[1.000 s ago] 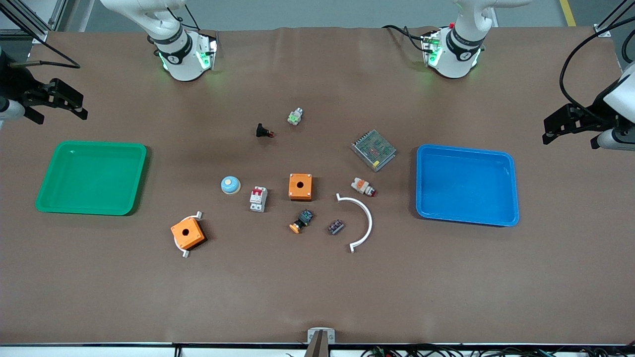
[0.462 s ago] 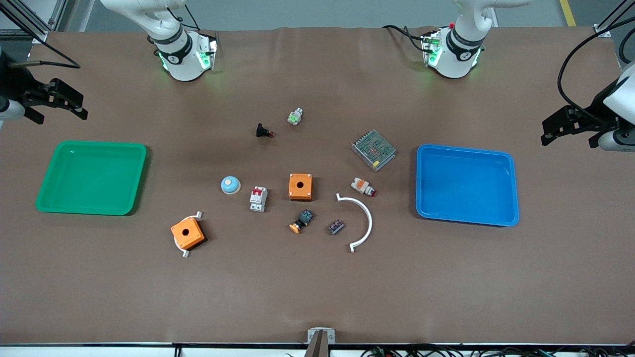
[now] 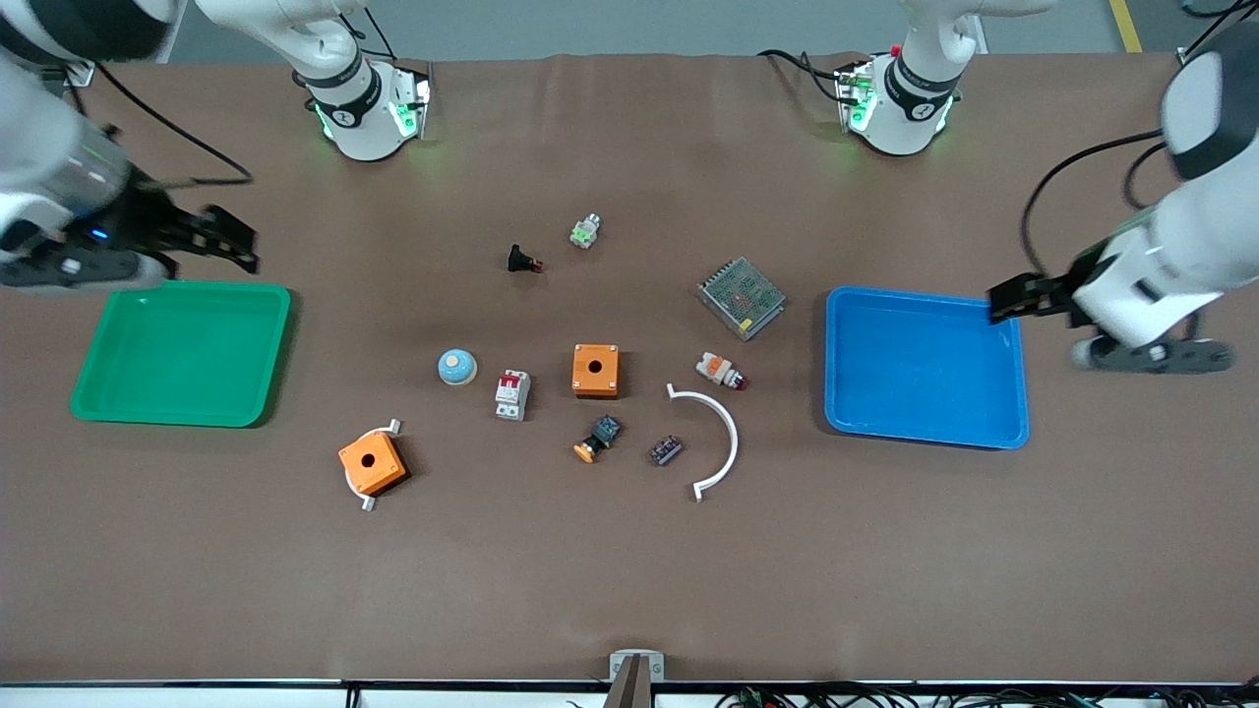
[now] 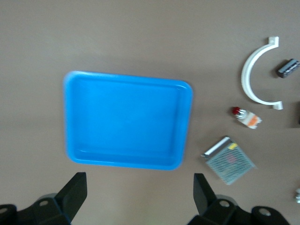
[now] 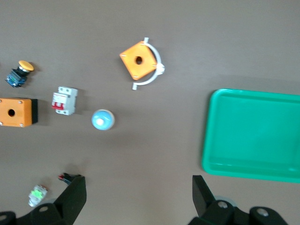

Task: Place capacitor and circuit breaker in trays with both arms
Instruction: 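Reach the right gripper to the breaker while the left gripper reaches the capacitor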

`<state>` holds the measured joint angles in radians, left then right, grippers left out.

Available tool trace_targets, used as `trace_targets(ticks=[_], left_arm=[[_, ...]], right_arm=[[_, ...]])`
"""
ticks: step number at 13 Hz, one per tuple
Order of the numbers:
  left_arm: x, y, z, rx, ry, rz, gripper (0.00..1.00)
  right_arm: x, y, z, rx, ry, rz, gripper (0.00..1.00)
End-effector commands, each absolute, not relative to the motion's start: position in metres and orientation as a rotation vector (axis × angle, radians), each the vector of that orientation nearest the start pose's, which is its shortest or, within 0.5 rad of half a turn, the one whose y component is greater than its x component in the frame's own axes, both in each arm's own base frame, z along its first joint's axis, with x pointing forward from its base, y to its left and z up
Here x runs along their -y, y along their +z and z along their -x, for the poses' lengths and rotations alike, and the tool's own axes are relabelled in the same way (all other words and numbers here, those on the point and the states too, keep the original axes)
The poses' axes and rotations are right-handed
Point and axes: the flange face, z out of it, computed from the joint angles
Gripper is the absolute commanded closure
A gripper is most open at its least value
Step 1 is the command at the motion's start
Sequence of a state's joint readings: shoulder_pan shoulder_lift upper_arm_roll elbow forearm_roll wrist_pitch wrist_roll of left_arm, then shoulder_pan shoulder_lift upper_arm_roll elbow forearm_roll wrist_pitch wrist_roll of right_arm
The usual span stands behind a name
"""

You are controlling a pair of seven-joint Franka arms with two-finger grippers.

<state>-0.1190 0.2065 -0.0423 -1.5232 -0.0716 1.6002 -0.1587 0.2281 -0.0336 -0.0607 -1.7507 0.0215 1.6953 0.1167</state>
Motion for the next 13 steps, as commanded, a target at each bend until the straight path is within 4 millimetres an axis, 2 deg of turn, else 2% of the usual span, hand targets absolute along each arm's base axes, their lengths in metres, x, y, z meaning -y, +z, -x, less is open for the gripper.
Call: trace_targets(ticks=[1,4,7,9,11,12,13], left_arm=[[0.182,0.495,-0.618,0.141,0.273,3.182,0.0],[0.247,0.459,-0.631,0.385,0.267,3.148,0.0],[0.312,0.417,-0.643,0.751,0.1,3.155,0.0],[0.347,0.388,-0.645,0.856,0.026,3.181,0.0],[0.391,0.344,-0.644,0.933,-0.016,3.202,0.0],[0.406,0.321,-0.647,1.007,-0.045,3.204,0.0],[0.413,0.298,-0.649,1.063,-0.068,3.205,0.0]], right_arm=[[-0.149,0.521,-0.561,0.048,0.076,3.14,0.0],[-0.207,0.46,-0.575,-0.003,0.094,3.155,0.0],[-0.269,0.384,-0.577,-0.043,0.11,3.166,0.0],[-0.295,0.344,-0.576,-0.004,0.104,3.171,0.02],[-0.307,0.31,-0.578,0.012,0.089,3.17,0.05],[-0.313,0.296,-0.579,0.004,0.089,3.155,0.05],[-0.316,0.282,-0.58,-0.027,0.097,3.127,0.05]])
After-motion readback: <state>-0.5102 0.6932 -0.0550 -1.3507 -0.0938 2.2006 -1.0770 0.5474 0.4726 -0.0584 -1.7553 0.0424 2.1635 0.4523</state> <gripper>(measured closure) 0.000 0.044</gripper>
